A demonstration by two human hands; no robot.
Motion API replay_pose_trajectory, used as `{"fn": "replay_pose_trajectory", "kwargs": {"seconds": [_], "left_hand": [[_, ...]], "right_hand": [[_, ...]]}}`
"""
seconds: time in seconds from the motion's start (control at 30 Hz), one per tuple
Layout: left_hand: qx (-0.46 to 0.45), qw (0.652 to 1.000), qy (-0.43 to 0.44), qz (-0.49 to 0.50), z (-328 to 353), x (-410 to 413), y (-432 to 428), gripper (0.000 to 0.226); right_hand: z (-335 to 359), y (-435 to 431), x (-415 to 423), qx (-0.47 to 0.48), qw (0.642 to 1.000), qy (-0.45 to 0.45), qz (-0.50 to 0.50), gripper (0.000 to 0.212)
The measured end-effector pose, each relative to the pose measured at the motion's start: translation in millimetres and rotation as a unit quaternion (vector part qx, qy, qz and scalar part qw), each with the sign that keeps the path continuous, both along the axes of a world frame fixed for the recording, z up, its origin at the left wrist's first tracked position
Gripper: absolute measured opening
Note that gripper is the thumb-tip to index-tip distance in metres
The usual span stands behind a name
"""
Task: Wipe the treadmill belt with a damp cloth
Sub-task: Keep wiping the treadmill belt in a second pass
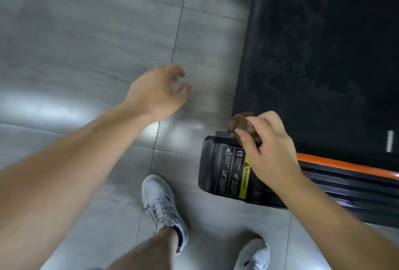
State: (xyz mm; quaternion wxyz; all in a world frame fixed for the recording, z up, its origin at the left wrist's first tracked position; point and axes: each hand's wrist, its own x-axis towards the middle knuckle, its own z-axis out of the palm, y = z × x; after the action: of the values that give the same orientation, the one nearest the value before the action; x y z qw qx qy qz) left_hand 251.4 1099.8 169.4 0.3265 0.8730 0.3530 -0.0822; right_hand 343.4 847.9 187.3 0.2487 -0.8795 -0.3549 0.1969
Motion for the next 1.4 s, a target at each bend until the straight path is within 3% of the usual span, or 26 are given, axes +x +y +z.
{"fn": "replay_pose_trajectory", "kwargs": {"seconds": [0.3,0.6,0.87,1.07,1.27,1.4], "left_hand": [[-0.006,1.0,0.013,-0.011,140,-16,95,0.052],[0.026,0.999,0.021,-0.033,186,38,192,0.042],[0.004,0.994,0.068,-0.084,183,154,301,0.036],[-0.012,0.991,0.074,-0.108,183,252,386,0.046],[-0.009,0.988,0.065,-0.139,184,358,481,0.049],[-0.026,0.985,0.054,-0.161,169,448,555,0.049]], "right_hand": [[121,92,3,-0.091,0.995,0.013,0.041,0.025],[173,189,61,-0.066,0.997,0.032,0.005,0.03],[168,288,155,-0.021,0.996,0.025,-0.077,0.027],[180,388,246,-0.019,0.994,0.048,-0.098,0.019],[187,490,353,0.022,0.977,0.114,-0.18,0.039],[176,554,446,0.022,0.971,0.076,-0.223,0.032]]}}
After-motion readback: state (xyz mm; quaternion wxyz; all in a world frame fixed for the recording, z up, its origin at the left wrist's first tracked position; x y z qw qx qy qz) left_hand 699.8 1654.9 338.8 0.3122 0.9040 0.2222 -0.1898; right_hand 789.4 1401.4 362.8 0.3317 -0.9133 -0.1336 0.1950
